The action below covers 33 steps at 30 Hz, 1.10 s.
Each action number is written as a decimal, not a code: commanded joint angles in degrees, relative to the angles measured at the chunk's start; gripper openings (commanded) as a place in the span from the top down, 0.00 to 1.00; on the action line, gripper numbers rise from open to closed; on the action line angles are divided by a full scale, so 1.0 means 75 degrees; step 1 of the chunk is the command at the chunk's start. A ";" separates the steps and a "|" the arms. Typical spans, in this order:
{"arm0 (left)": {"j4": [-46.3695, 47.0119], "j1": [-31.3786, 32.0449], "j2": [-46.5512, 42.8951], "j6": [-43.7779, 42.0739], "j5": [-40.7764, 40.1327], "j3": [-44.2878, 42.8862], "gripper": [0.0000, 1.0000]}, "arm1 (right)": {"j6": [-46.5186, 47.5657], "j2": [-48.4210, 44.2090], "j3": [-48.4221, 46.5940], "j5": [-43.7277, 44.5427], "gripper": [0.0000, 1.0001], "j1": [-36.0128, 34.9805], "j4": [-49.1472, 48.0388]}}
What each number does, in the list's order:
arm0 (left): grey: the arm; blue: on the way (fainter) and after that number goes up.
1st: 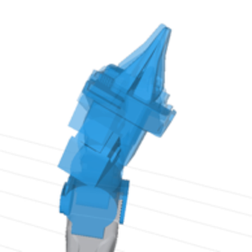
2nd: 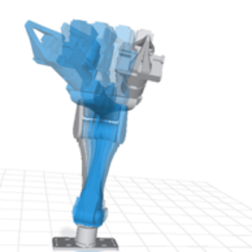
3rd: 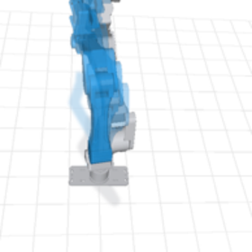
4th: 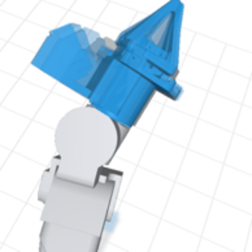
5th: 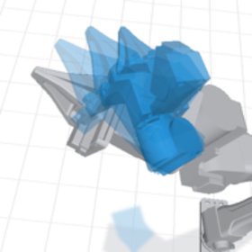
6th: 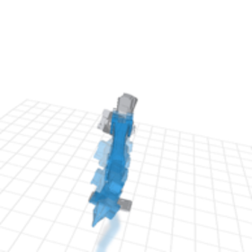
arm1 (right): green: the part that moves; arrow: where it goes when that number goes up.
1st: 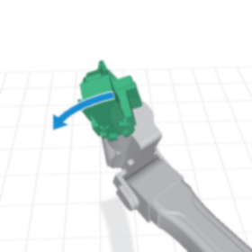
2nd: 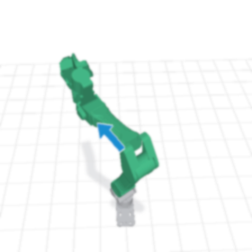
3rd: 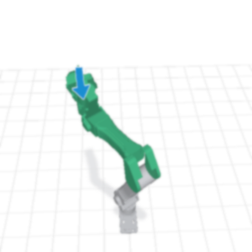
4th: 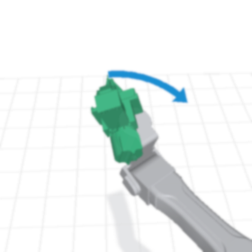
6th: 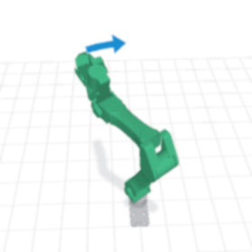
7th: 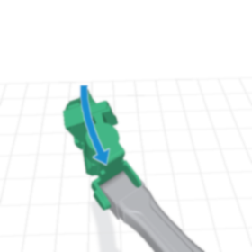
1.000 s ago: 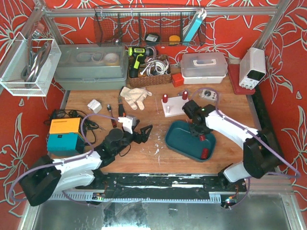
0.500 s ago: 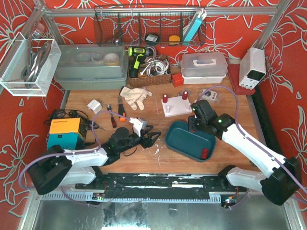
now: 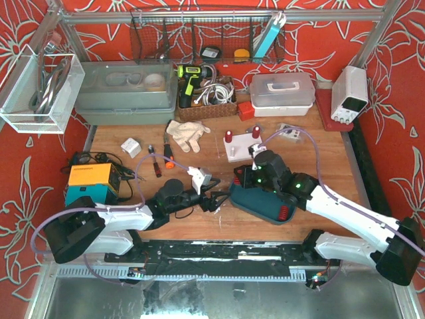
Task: Install the large spring
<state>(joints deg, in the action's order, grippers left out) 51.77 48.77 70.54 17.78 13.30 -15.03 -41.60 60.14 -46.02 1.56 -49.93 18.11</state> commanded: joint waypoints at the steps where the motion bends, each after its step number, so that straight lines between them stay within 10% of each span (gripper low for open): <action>1: 0.0233 0.0046 0.0108 -0.0167 0.0098 -0.0297 0.22 | -0.0361 0.0281 -0.0259 0.0208 1.00 -0.0572 -0.0718; 15: 0.0029 0.0048 0.0007 -0.0293 0.0245 -0.0367 0.30 | -0.0498 0.0903 -0.0741 0.0770 1.00 -0.1743 -0.0831; 24: 0.1277 0.0090 -0.0272 -0.1009 0.0407 0.0316 0.97 | -0.0042 0.0876 -0.0937 0.0616 0.92 -0.1797 0.0055; 33: 0.1503 0.0489 -0.0457 -0.2360 0.0043 0.0609 1.00 | 0.0416 0.0985 -0.1367 0.0270 0.56 -0.1757 0.1141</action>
<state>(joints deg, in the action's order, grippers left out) 58.02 50.98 68.71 6.44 13.06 -12.03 -39.64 67.09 -54.28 2.04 -63.92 22.48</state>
